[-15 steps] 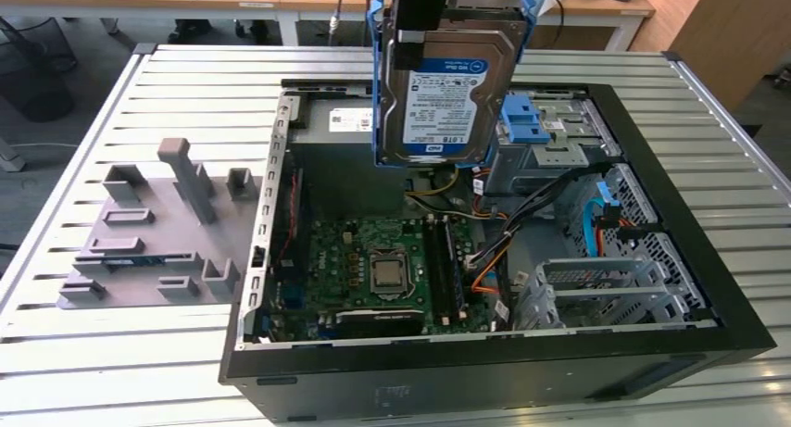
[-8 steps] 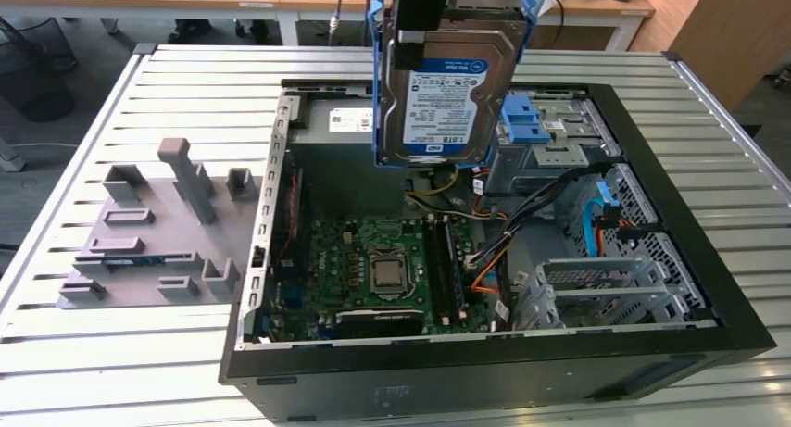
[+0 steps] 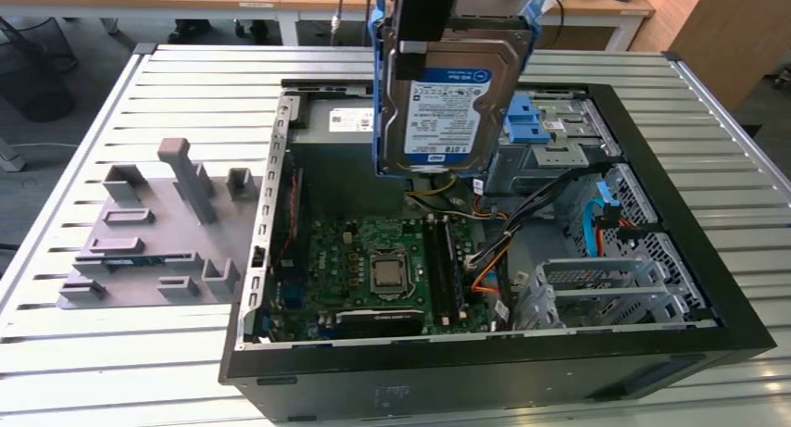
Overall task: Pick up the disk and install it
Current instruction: 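Insert the disk into the insertion slot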
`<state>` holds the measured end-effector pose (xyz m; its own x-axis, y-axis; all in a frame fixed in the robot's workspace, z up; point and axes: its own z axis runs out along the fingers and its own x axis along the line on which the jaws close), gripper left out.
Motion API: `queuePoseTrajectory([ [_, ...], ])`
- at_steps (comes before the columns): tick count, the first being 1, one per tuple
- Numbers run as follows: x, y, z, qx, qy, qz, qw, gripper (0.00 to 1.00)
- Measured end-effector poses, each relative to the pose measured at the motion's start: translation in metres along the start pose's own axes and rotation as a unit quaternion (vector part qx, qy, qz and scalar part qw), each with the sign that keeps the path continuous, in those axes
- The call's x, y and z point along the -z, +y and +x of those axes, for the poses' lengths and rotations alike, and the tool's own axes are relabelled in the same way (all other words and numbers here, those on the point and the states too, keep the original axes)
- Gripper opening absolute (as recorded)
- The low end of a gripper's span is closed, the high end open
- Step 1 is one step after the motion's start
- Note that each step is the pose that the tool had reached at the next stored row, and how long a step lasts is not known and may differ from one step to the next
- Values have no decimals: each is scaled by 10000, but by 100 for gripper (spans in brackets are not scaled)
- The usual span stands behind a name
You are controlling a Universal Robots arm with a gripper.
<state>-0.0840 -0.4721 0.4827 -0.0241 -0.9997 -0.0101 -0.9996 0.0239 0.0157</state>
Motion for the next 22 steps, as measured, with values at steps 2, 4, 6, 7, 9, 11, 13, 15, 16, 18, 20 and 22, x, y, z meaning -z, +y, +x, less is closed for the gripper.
queuePoseTrajectory([
  [2,-1,-1,49,0,-1,0,10000,36],
  [4,0,-2,100,0,0,0,10000,36],
  [6,-1,-3,151,0,0,0,10000,36],
  [7,-1,-4,175,0,-1,0,10000,36],
  [9,-1,-5,212,0,-1,0,10000,36],
  [11,-1,-5,235,0,0,0,10000,36],
  [13,-2,-16,241,0,-2,0,10000,36],
  [15,-2,-46,242,0,-5,0,10000,36],
  [16,-2,-63,242,0,-5,0,10000,36],
  [18,-5,-97,242,0,-6,0,10000,36],
  [20,-7,-141,242,0,-5,-1,10000,36],
  [22,-12,-173,246,0,-5,-1,10000,36],
])
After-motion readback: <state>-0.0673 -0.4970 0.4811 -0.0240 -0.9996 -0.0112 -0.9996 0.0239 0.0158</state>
